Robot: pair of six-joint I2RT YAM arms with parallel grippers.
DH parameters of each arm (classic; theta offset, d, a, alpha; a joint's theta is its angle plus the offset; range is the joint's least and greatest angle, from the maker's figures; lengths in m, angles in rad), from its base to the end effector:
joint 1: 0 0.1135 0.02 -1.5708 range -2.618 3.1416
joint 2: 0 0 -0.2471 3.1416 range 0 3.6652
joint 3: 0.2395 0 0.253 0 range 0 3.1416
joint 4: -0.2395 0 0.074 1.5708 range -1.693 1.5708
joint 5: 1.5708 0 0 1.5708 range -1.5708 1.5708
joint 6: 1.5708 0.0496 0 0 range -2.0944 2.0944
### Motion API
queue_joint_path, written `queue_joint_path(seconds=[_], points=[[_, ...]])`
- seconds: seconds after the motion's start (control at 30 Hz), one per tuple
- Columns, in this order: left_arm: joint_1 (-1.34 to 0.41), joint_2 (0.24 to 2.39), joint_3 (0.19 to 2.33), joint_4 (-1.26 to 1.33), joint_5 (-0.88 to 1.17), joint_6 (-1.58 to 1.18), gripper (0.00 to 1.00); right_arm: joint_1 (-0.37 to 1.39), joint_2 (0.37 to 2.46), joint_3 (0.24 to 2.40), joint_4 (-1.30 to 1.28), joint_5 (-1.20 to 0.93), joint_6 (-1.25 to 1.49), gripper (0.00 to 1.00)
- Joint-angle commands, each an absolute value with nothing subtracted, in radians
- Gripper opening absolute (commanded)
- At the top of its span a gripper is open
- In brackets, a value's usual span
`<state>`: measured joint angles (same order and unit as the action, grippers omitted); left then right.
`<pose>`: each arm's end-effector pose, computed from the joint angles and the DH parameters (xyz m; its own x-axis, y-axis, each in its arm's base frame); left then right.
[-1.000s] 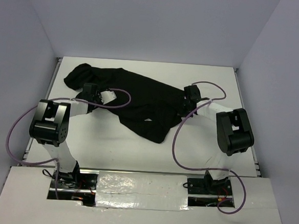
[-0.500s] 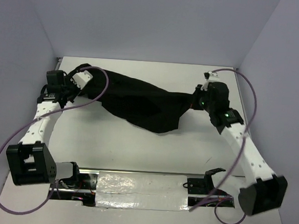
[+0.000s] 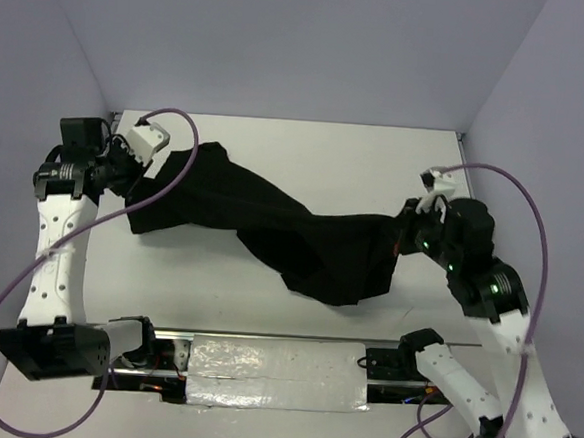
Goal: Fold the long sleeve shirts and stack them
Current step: Flatten the shirt out
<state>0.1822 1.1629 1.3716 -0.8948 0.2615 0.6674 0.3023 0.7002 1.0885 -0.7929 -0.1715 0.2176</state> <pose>0.2426 0.0317 0.3727 -0.4759 0.5203 -0.7091 0.4027 0.8457 0.3503 0.1395 0.0524 0.3730 -0.4626 0.0786 -0.8831 -0.3515 0.8982 0.2641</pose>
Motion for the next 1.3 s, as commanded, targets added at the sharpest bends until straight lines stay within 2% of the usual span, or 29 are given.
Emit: queue_joint_path(seconds=[0.0,0.07,0.13,0.17,0.2,0.23,0.27,0.3,0.33,0.37,0.4,0.43,0.5,0.53,0.57,0.6,0.63,0.7,0.77,0.87,1.1,1.27], points=[[0.187,1.289,1.39,-0.904,0.222,0.612,0.0,0.305,0.921,1.106,-0.784,-0.209,0.178,0.0],[0.169,1.42,1.443,-0.853,0.207,0.598,0.0,0.305,1.058,1.158,-0.697,-0.219,0.151,0.0],[0.135,1.529,1.521,-0.828,0.196,0.572,0.0,0.293,1.308,1.326,-0.623,-0.273,0.123,0.0],[0.124,1.646,1.64,-0.813,0.196,0.562,0.0,0.27,1.494,1.508,-0.612,-0.293,0.106,0.0],[0.105,1.705,1.717,-0.808,0.195,0.534,0.0,0.259,1.588,1.626,-0.614,-0.313,0.101,0.0],[0.098,1.826,1.887,-0.801,0.193,0.516,0.0,0.246,1.689,1.752,-0.653,-0.355,0.089,0.0],[0.092,1.888,1.982,-0.795,0.196,0.477,0.0,0.242,1.876,2.037,-0.679,-0.388,0.074,0.0],[0.091,1.94,2.09,-0.784,0.196,0.448,0.0,0.239,1.955,2.189,-0.708,-0.418,0.068,0.0],[0.089,1.998,2.297,-0.772,0.19,0.422,0.0,0.235,2.038,2.333,-0.719,-0.429,0.077,0.0],[0.089,2.088,2.389,-0.75,0.183,0.393,0.0,0.224,2.169,2.61,-0.721,-0.445,0.112,0.0],[0.089,2.118,2.467,-0.665,0.142,0.344,0.0,0.213,2.207,2.706,-0.697,-0.462,0.133,0.0],[0.089,2.134,2.524,-0.597,0.114,0.321,0.0,0.201,2.221,2.742,-0.567,-0.466,0.176,0.0],[0.092,2.074,2.463,-0.411,0.053,0.256,0.0,0.166,2.108,2.544,-0.328,-0.503,0.306,0.0],[0.095,1.987,2.344,-0.203,0.045,0.243,0.0,0.163,2.044,2.443,-0.079,-0.468,0.339,0.0],[0.095,1.95,2.297,-0.113,0.048,0.224,0.0,0.163,1.958,2.33,-0.007,-0.372,0.321,0.0],[0.094,1.947,2.307,-0.074,0.052,0.219,0.0,0.164,1.948,2.344,0.042,-0.338,0.298,0.0],[0.094,1.96,2.426,-0.099,0.07,0.213,0.0,0.163,1.956,2.394,0.028,-0.315,0.281,0.0],[0.094,1.977,2.473,-0.085,0.084,0.218,0.0,0.158,2.023,2.587,0.008,-0.293,0.249,0.0],[0.084,1.959,2.456,-0.061,0.081,0.268,0.0,0.155,2.023,2.574,0.021,-0.284,0.235,0.0],[0.08,1.928,2.386,-0.081,0.103,0.305,0.0,0.155,1.954,2.381,0.095,-0.29,0.196,0.0],[0.083,1.823,2.108,-0.138,0.152,0.458,0.0,0.121,1.852,2.099,-0.004,-0.316,0.129,0.0],[0.086,1.648,1.823,-0.367,0.207,0.702,0.0,0.109,1.49,1.555,0.049,-0.244,0.077,0.0]])
